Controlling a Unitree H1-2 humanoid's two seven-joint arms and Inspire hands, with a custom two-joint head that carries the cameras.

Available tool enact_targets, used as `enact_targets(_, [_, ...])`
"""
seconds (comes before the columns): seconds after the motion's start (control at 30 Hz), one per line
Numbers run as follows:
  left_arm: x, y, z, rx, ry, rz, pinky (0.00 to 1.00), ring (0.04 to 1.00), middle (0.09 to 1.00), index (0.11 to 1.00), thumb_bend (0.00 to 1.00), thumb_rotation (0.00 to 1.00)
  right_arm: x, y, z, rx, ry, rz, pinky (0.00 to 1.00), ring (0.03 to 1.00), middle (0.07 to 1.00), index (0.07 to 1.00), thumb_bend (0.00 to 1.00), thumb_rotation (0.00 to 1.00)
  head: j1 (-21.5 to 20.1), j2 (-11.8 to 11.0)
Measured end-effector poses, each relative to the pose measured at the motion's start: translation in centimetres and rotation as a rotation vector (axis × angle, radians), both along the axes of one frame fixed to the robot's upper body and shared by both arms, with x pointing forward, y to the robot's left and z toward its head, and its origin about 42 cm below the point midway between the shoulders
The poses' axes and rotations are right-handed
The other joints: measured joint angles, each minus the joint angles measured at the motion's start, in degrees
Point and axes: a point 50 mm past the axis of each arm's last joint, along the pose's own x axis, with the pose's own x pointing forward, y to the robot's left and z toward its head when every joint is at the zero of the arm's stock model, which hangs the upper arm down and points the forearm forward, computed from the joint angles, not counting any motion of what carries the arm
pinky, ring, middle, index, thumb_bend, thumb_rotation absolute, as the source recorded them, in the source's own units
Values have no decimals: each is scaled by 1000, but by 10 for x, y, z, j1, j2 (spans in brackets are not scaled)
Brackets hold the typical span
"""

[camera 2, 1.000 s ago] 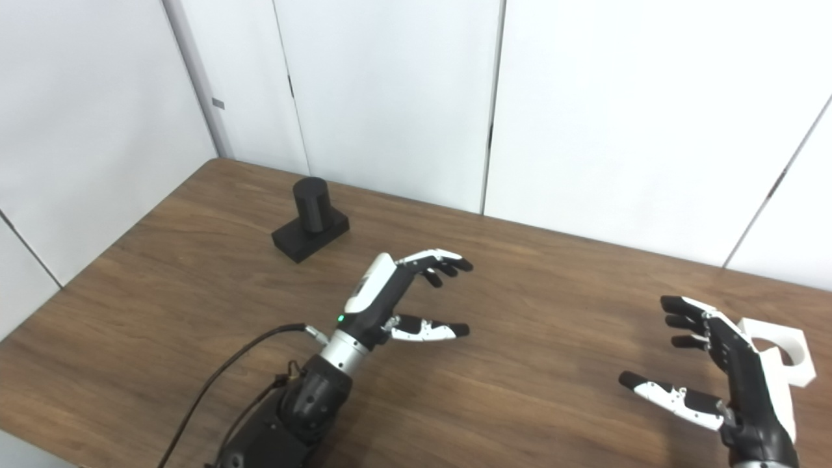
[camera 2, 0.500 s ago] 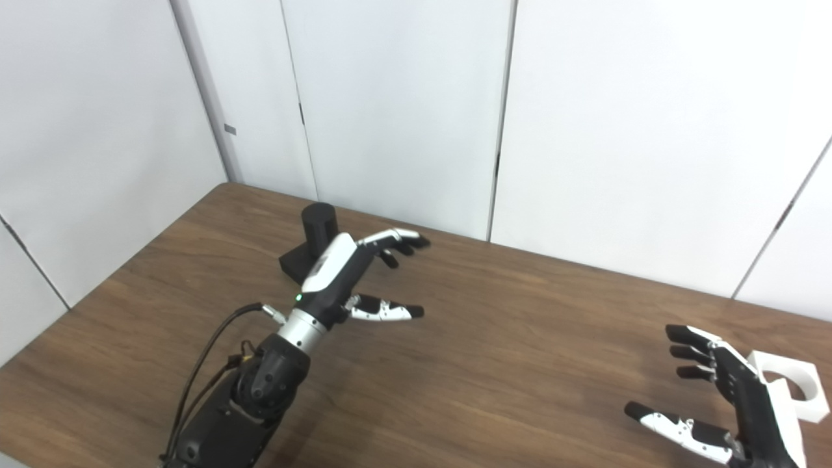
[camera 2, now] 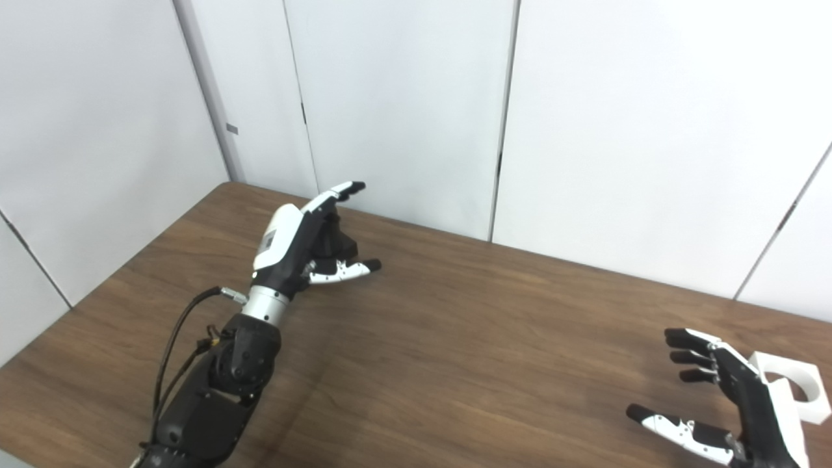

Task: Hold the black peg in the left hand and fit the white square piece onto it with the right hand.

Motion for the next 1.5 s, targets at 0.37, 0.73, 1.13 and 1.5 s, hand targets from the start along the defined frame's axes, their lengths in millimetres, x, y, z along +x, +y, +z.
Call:
enact_targets(0.37, [12, 9, 12, 78, 31, 226, 887, 991, 972, 889, 902, 306, -2, 1, 5, -6, -14, 0, 601, 684, 719, 706, 708, 0, 2, 1])
enact_targets(0.73, [13, 25, 26, 162, 87, 391, 914, 1000, 999, 897, 961, 336, -2, 1, 5, -6, -11, -3, 593, 685, 719, 706, 708, 0, 4, 4])
enact_targets(1.13, [13, 35, 26, 228, 278, 490, 835, 1000, 1000, 865, 1000, 476, -2, 1, 6, -8, -11, -4, 589, 681, 719, 706, 717, 0, 7, 8])
enact_targets(1.5, [23, 51, 8, 409, 466, 441, 850, 1000, 1000, 805, 1000, 679, -2, 1, 6, -8, -13, -4, 590, 679, 716, 703, 710, 0, 4, 12])
